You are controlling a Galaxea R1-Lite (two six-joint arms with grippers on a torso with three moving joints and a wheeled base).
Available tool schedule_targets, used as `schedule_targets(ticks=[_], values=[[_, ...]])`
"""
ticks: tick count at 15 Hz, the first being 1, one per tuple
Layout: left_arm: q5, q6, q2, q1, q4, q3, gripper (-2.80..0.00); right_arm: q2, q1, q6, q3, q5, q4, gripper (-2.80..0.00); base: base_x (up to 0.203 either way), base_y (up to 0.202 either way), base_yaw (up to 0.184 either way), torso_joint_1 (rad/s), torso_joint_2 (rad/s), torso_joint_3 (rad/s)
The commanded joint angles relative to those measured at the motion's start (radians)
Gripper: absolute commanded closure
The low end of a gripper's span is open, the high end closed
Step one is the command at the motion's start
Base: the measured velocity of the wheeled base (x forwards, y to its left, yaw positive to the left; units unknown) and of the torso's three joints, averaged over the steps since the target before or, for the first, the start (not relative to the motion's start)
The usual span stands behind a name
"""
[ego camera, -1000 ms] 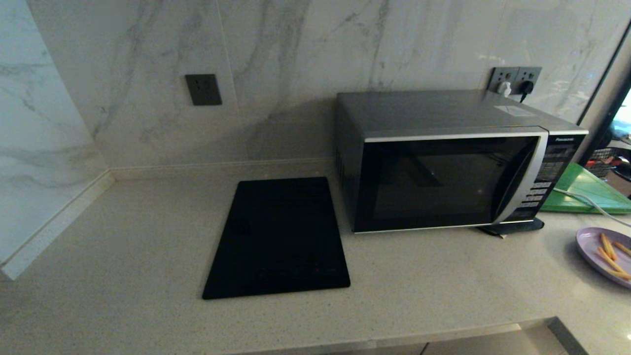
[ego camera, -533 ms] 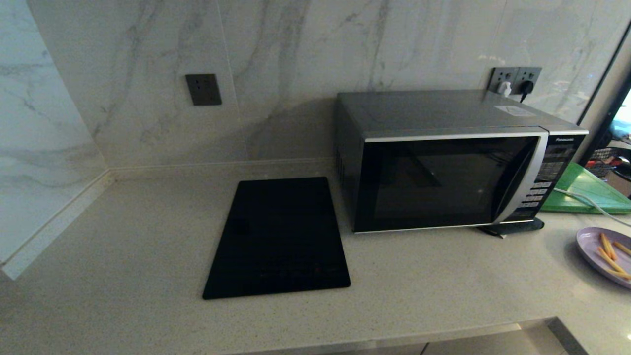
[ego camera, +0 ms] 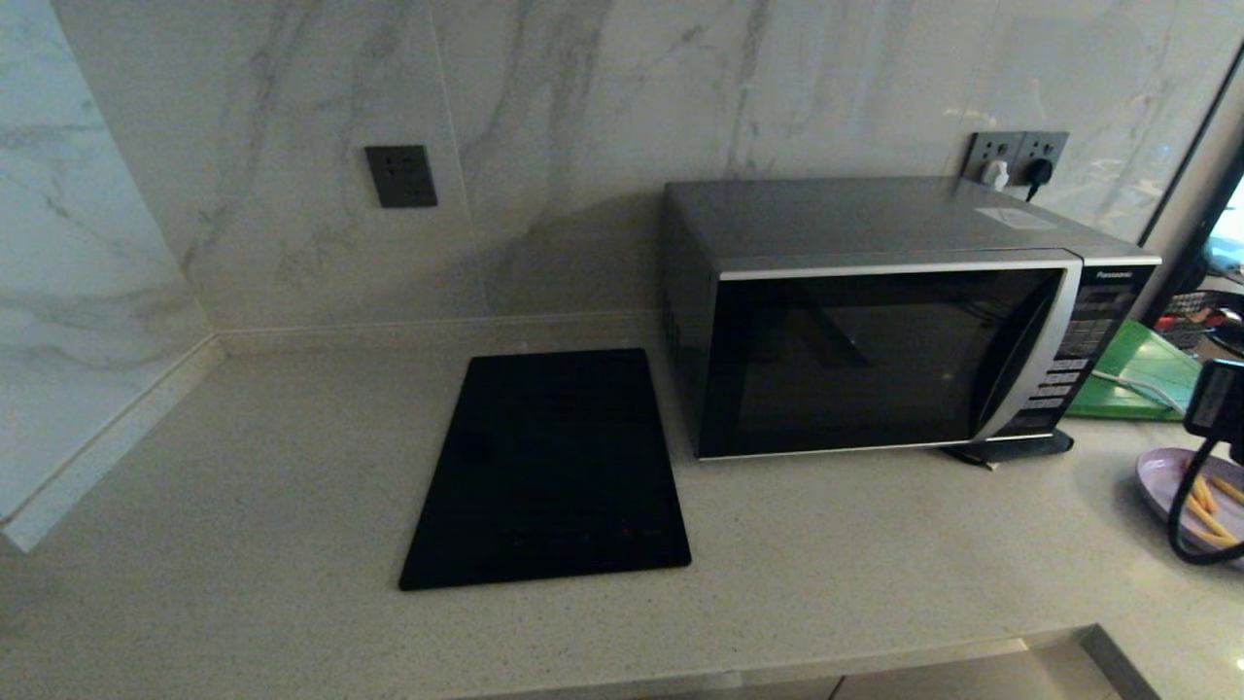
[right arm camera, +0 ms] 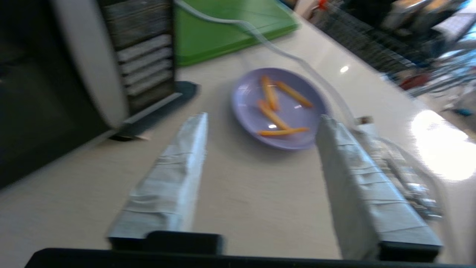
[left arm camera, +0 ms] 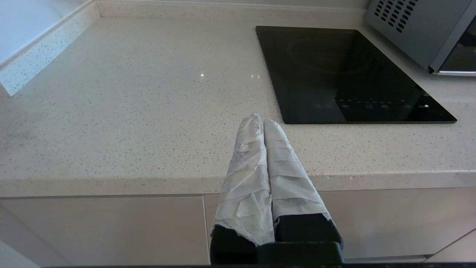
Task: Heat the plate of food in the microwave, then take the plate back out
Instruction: Open the microwave oven
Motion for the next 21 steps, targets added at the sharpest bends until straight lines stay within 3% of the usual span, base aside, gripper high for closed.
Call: schedule_targets(ticks=[1, 3, 5, 6, 13, 21], values=[[0.001, -0.001, 0.002, 0.001, 0.0, 0.0, 0.0, 0.153, 0.026, 0.027, -0.067, -0.027, -0.01, -2.8, 0.0, 0.0, 0.0, 0.0, 0.0, 0.0], [0.002, -0.001, 0.002, 0.001, 0.0, 0.0, 0.0, 0.258, 0.041, 0.034, -0.123, -0.15, -0.049, -2.8, 0.0, 0.0, 0.0, 0.0, 0.0, 0.0], [0.001, -0.001, 0.002, 0.001, 0.0, 0.0, 0.0, 0.36, 0.05, 0.029, -0.194, -0.344, -0.13, -2.8, 0.0, 0.0, 0.0, 0.0, 0.0, 0.0], [0.001, -0.001, 0.002, 0.001, 0.0, 0.0, 0.0, 0.388, 0.053, 0.019, -0.214, -0.385, -0.175, -2.8, 0.0, 0.0, 0.0, 0.0, 0.0, 0.0], [0.001, -0.001, 0.002, 0.001, 0.0, 0.0, 0.0, 0.441, 0.055, -0.021, -0.22, -0.39, -0.237, -2.8, 0.0, 0.0, 0.0, 0.0, 0.0, 0.0], [0.001, -0.001, 0.002, 0.001, 0.0, 0.0, 0.0, 0.579, 0.173, -0.019, -0.312, -0.398, -0.324, -2.8, 0.0, 0.0, 0.0, 0.0, 0.0, 0.0]])
